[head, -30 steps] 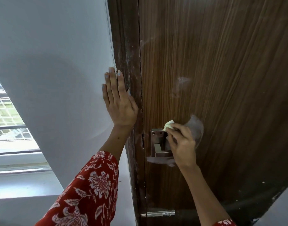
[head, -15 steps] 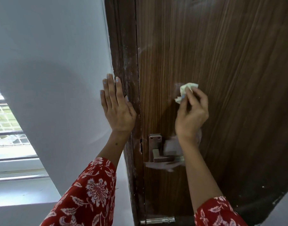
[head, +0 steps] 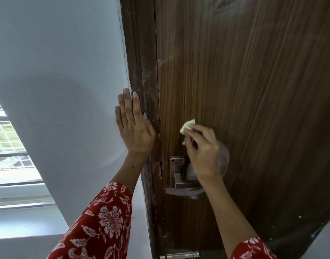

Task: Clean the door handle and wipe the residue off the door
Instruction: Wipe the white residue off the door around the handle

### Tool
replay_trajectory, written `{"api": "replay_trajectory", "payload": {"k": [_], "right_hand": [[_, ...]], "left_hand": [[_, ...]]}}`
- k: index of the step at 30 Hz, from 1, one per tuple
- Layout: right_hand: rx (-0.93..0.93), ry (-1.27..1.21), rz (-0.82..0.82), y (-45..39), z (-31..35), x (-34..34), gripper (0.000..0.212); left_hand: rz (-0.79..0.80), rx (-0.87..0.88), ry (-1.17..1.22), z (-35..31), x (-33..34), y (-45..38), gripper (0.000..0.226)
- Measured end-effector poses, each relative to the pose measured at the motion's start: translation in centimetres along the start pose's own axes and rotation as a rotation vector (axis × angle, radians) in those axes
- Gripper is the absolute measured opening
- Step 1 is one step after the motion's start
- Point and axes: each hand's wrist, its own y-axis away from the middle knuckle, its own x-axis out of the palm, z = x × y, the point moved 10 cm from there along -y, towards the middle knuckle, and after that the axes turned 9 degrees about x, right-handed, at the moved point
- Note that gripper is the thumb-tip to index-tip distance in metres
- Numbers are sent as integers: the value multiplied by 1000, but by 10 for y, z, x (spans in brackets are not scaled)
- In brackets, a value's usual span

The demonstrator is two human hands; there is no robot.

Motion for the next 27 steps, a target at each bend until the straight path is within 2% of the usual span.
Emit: {"api": "replay_trajectory", "payload": {"k": [2,6,7,8,11,12,13,16,17,18,21,22,23,26,27], "right_hand": [[55,21,-12,11,-23,-8,22],[446,-89,-247,18,-85,-42,18],[472,-91,-246,19,-85,-40,17],[419,-64,-198,18,-77,-34,17],[89,102,90,26,-42,-3,17],[57,139,129,28,-44,-2,16],[103,152,108,27,-55,-7,16],[440,3,-205,27,-97,-45,15],[480,-39,-261,29,-100,-48,17],[461,-42,-253,32,-97,-45,19],[298,37,-51,43,-86,-22,22],[294,65,-18,46,-91,-22,21],[338,80,-33,47,-100,-27,20],[581,9,-241,46,-125,-52,16],[580,-30,-252,45,-122,-50,16]], "left_hand": [[-2,2,-10,0,0,0,50],[-12,2,-16,0,0,0,50],[-17,5,-15,0,0,0,50],[-22,9,-11,-1,0,0,51],[-24,8,-2,-3,-2,0,50],[-25,6,1,-3,-2,0,50],[-25,6,2,-3,-3,0,50],[-28,14,-10,-4,-4,-1,51],[-28,13,-13,-4,-4,-1,51],[-29,13,-12,-4,-4,-1,50],[-27,8,-8,-4,-4,-1,49],[-28,8,-7,-3,-4,-1,49],[-30,8,-4,-3,-4,-1,49],[-41,10,-8,-3,-4,-1,48],[-44,8,-8,-3,-4,-1,48]]}}
